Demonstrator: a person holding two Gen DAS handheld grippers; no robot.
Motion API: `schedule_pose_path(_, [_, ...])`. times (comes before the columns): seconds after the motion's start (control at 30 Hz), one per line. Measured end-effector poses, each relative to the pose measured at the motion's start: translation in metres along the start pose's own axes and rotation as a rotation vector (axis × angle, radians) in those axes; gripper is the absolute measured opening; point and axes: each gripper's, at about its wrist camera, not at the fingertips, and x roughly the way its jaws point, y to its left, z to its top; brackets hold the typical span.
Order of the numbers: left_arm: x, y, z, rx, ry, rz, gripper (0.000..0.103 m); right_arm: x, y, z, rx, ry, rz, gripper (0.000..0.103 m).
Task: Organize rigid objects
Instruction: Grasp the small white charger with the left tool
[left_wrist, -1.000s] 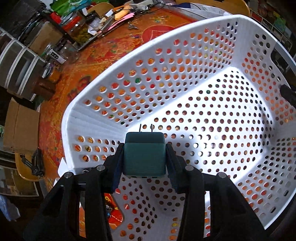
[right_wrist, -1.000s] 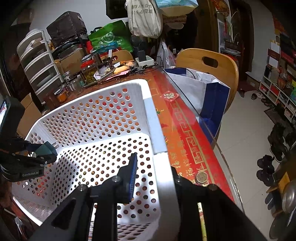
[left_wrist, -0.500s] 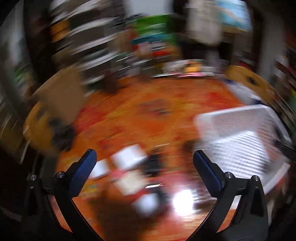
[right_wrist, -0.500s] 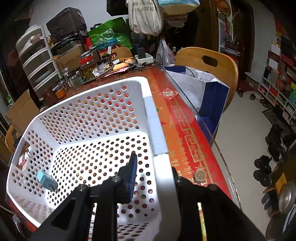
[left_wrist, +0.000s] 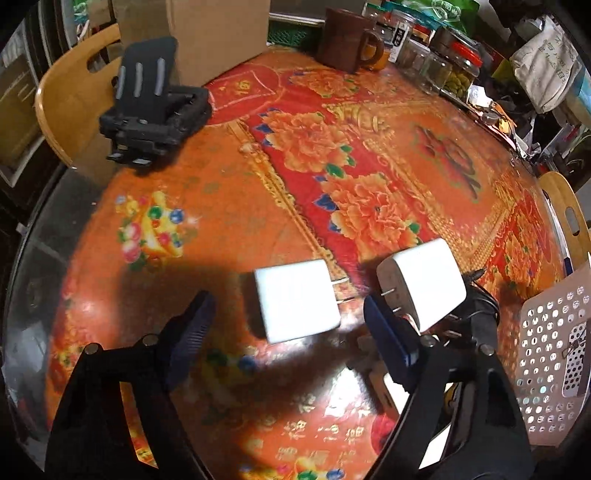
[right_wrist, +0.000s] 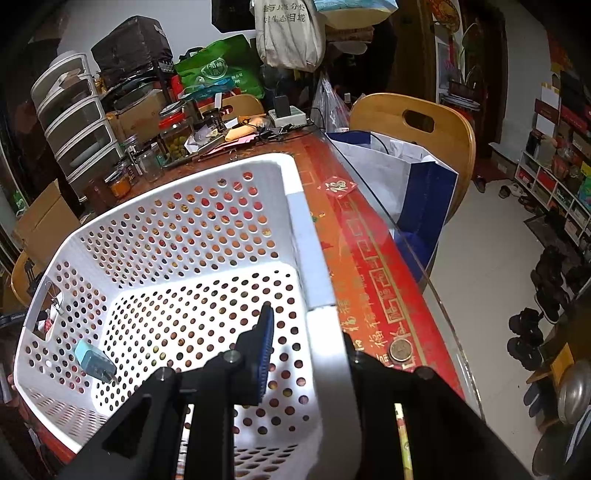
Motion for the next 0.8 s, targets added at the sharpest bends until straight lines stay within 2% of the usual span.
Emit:
schedule_pose_path(0.33, [0.024,-0.016,0.003,0.006,-0.002,0.043,0.078,0.0,0.0,0.001,-0.006,0.003,-0.005,0.02])
schedule_pose_path(0.4, [0.024,-0.021,0.001,0.03,-0.009,0.074,0.069,0.0,0.0,0.0,-0.005,0.003,-0.005,0.02])
schedule_pose_path(0.43, [0.023,-0.025,0.001,0.043,-0.012,0.083,0.057,0.0,0.0,0.0,-0.005,0.003,-0.006,0.02])
schedule_pose_path(0.53, [0.02,-0.026,-0.001,0.042,-0.006,0.082,0.057,0.0,0.0,0.001,-0.005,0.003,-0.005,0.02])
schedule_pose_path(0.63, [0.013,-0.028,-0.004,0.052,-0.037,0.101,0.057,0.0,0.001,0.0,-0.006,0.0,0.0,0.02])
schedule_pose_path(0.8, [-0.022,-0.035,-0.006,0.075,-0.138,0.119,0.056,-0.001,0.001,0.001,-0.009,0.0,0.002,0.02])
